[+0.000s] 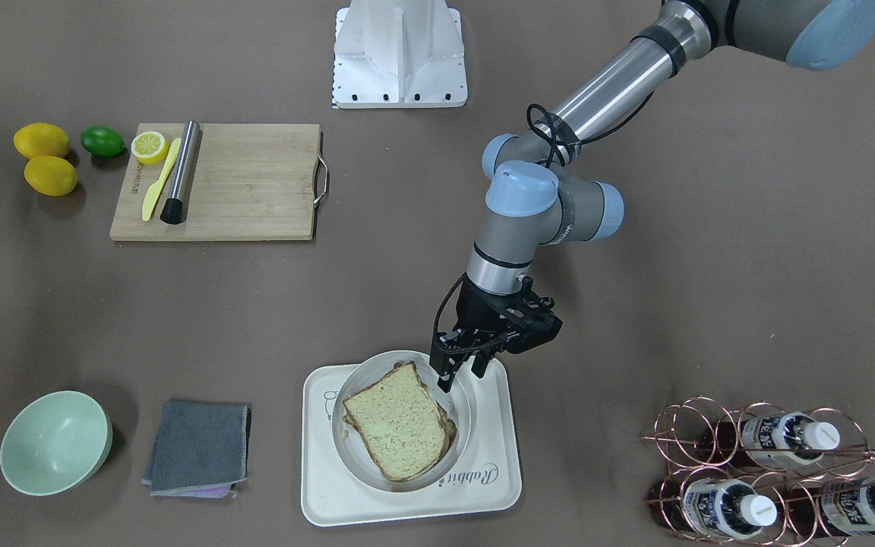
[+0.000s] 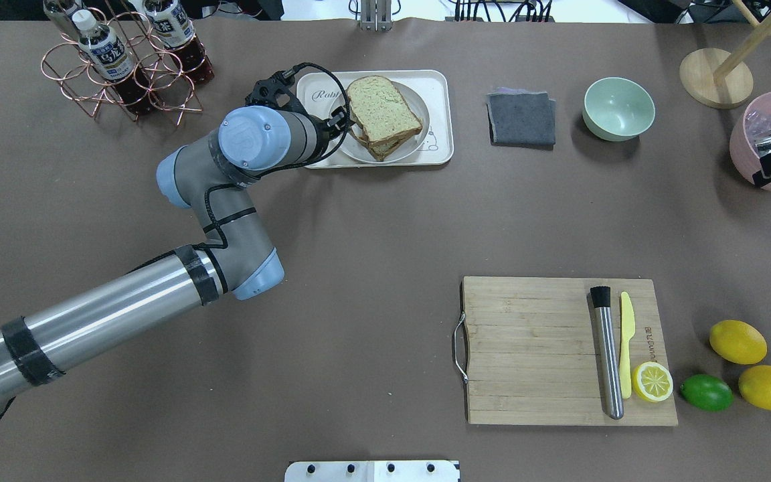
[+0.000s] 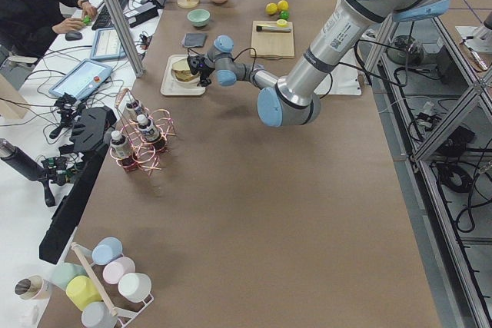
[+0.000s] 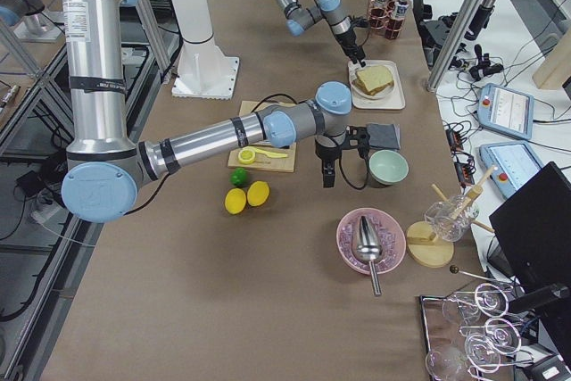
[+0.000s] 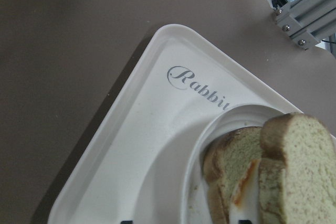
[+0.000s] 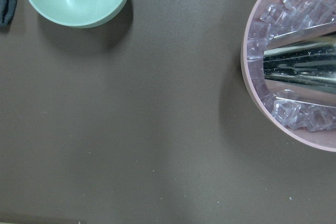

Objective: Make sandwich and place on tray
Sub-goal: 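Lower the plate onto the tray and open the left gripper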

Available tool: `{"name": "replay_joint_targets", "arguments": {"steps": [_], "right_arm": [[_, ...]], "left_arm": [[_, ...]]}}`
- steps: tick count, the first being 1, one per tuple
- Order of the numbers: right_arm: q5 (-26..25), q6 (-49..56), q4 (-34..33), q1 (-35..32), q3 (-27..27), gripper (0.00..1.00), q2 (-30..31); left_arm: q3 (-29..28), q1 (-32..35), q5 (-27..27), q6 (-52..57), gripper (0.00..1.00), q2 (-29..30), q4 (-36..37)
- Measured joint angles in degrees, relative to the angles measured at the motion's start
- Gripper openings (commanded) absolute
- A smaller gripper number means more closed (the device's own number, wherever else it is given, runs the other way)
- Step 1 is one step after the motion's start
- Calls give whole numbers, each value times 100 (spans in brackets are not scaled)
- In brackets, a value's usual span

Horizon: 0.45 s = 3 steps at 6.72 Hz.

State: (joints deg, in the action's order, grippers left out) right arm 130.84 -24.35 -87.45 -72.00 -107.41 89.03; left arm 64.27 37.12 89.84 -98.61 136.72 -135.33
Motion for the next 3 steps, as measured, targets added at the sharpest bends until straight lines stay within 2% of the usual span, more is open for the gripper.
{"name": "replay_joint_targets", "arguments": {"steps": [1,3], "right_arm": [[2,0,0,-4,0,100,3],[41,25,-8,-45,-22,100,0]], "left_arm": [[375,98,148,91,98,-201,20],[1130,359,793,140,98,-526,360]]}}
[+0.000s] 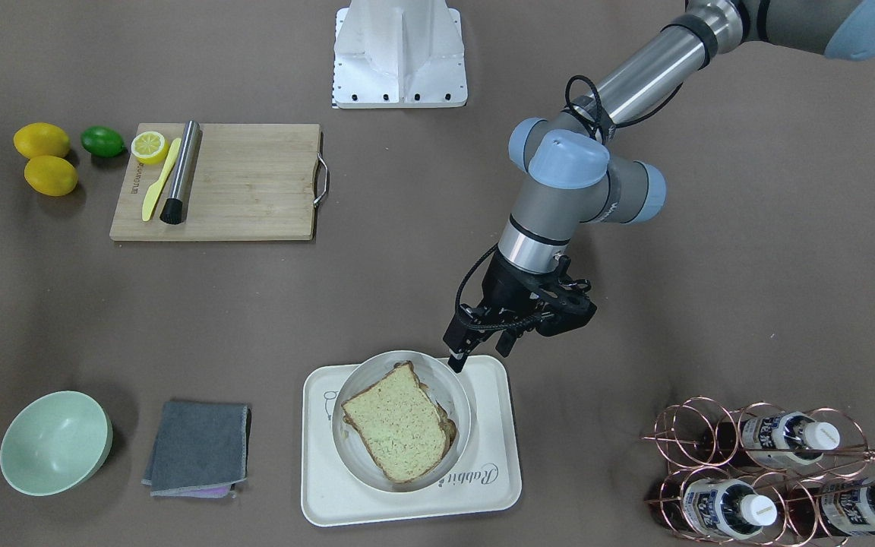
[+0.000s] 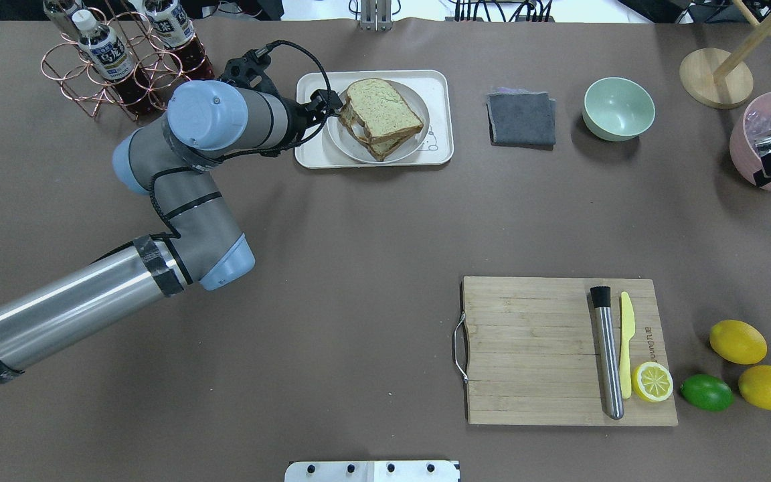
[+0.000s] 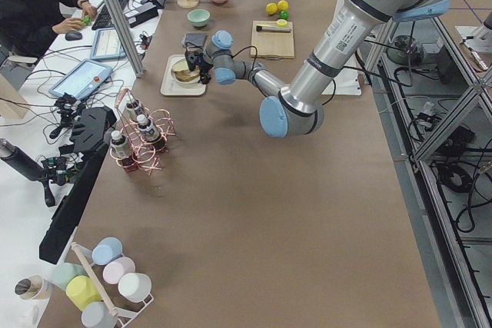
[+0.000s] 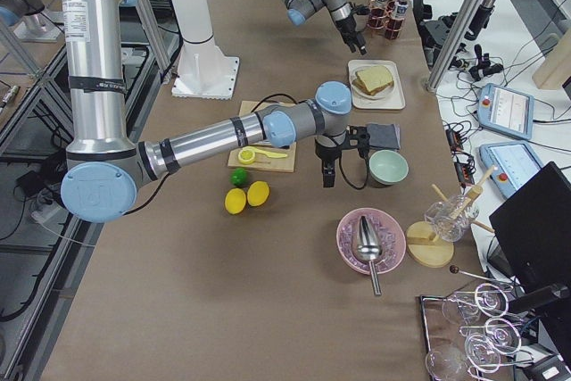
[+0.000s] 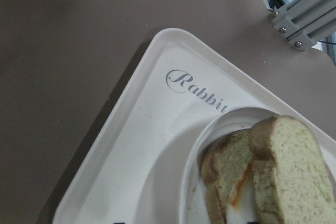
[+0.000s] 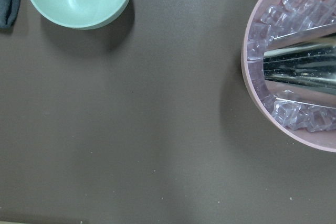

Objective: Make sandwich and place on tray

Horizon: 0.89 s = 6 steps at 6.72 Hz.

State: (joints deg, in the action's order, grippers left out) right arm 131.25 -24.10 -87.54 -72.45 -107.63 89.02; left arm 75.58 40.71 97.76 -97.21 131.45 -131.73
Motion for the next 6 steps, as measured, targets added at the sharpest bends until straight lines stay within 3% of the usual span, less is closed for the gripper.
{"name": "replay_joint_targets", "arguments": {"steps": [1,3,4,6], "right_arm": [[6,49,-26,-58,9,100,3],[-55,691,-64,-420,125,100,229],[-77,1248,-70,-732,263,100,384],[-88,2136,-77,-1344,582,100,632]], "left_arm": [[630,210,376,154,98,-262,583],[2175,642,714,1485,98,-953,2406],[2675,904,758,2324,98,-1282,3099],[3128,1680,1151,4192,98,-2183,3599]]}}
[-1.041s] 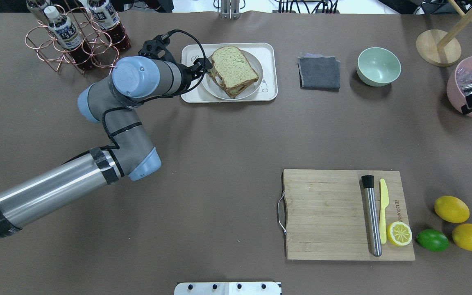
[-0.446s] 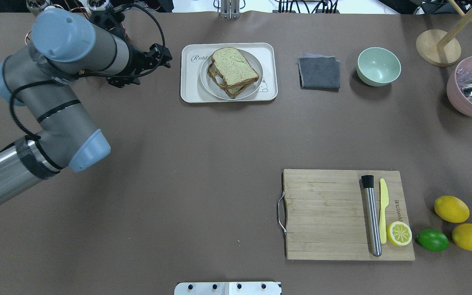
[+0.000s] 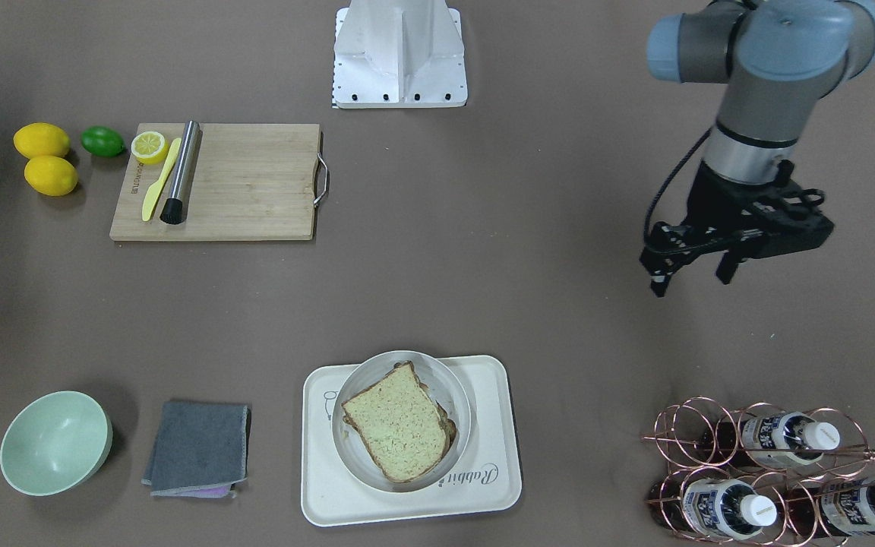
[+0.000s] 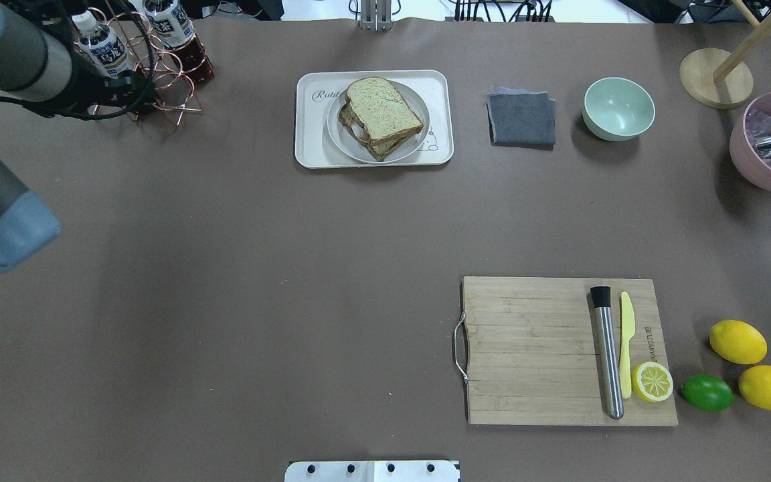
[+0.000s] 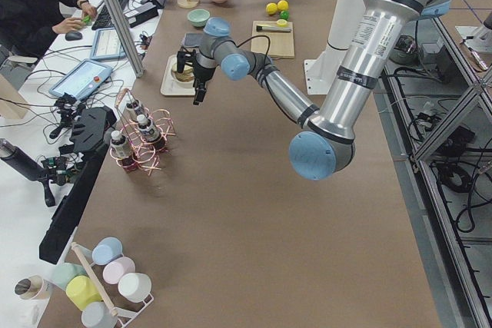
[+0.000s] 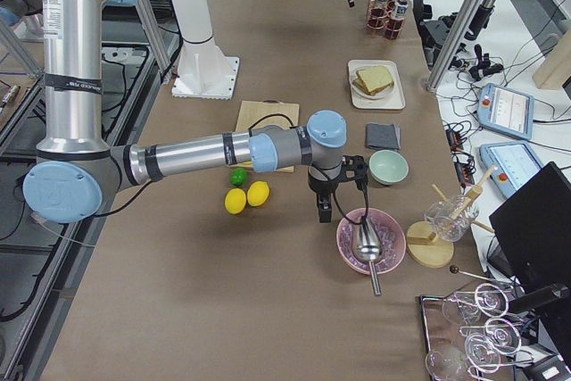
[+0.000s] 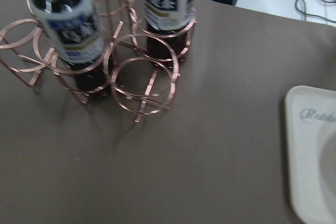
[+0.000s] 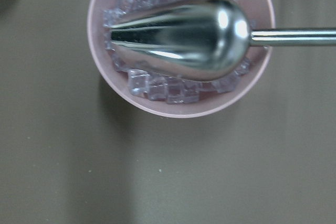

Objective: Make sandwich and place on tray

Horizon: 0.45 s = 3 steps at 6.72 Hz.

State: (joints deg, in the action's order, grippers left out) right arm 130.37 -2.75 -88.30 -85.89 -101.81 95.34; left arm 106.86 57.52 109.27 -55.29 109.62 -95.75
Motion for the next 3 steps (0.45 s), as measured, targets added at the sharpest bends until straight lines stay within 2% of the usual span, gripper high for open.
{"name": "replay_joint_targets", "arguments": {"steps": [2,3], "right_arm": [[-1,200,26,-313,188,100,244],[-2,219,64,-363,337,100,310]], "left_arm": [[-344,1225,1006,2148,98,-713,162],[-606,1692,1266,2923,98,-941,186]]}}
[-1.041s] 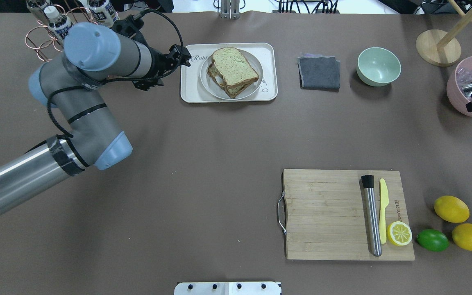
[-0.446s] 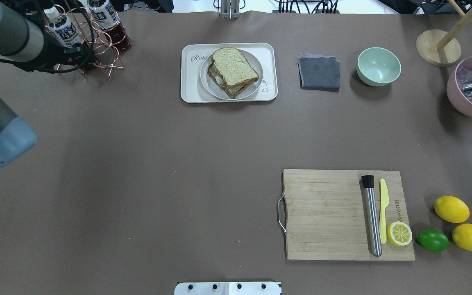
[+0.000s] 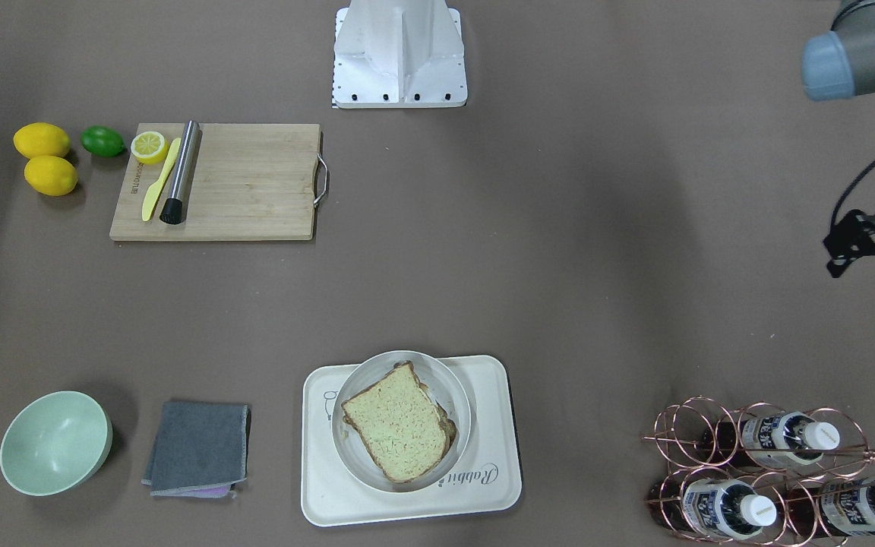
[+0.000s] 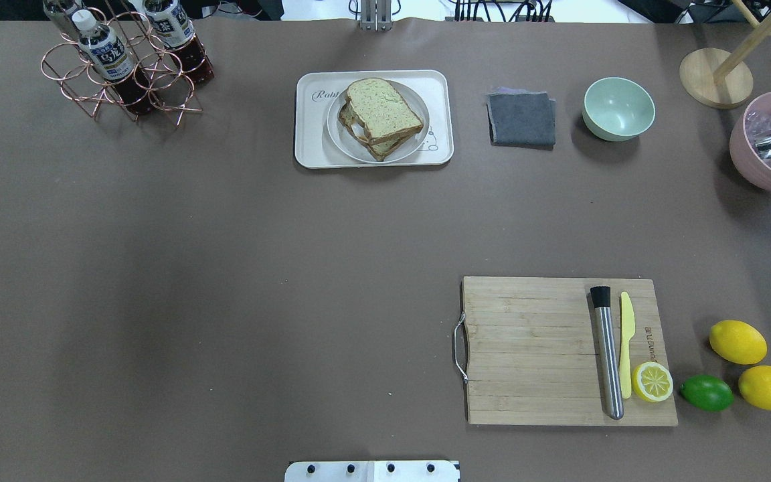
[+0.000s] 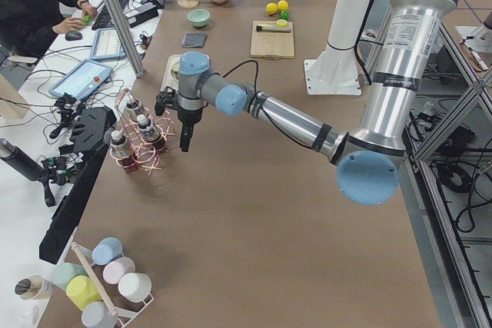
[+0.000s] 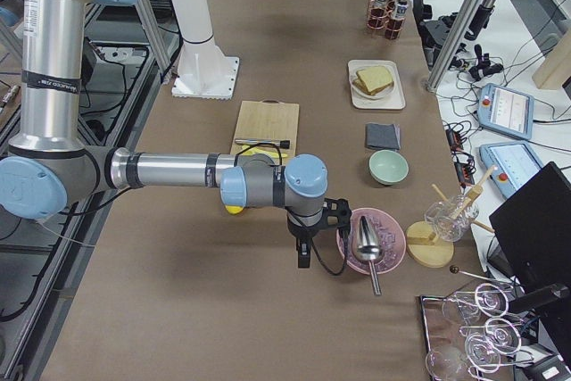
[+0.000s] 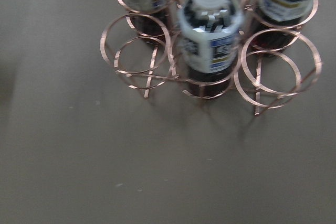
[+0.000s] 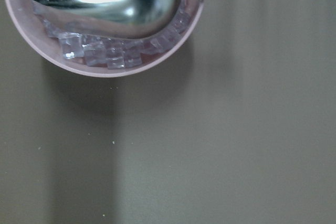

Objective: Make sandwich and place on tray

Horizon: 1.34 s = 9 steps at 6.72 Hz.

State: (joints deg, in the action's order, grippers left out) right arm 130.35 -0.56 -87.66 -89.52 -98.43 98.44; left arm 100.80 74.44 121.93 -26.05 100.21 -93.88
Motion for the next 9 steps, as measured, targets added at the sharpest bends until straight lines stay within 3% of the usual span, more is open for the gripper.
{"name": "replay_joint_targets", "arguments": {"steps": [4,9], "right_arm": [[15,-136,178,-39,153,100,-45],[58,-158,294,-39,127,100,-117]], "left_arm": [[-497,1203,1311,1424,98,-740,-38],[-487,1555,1457,1838,98,-1217,-94]]}}
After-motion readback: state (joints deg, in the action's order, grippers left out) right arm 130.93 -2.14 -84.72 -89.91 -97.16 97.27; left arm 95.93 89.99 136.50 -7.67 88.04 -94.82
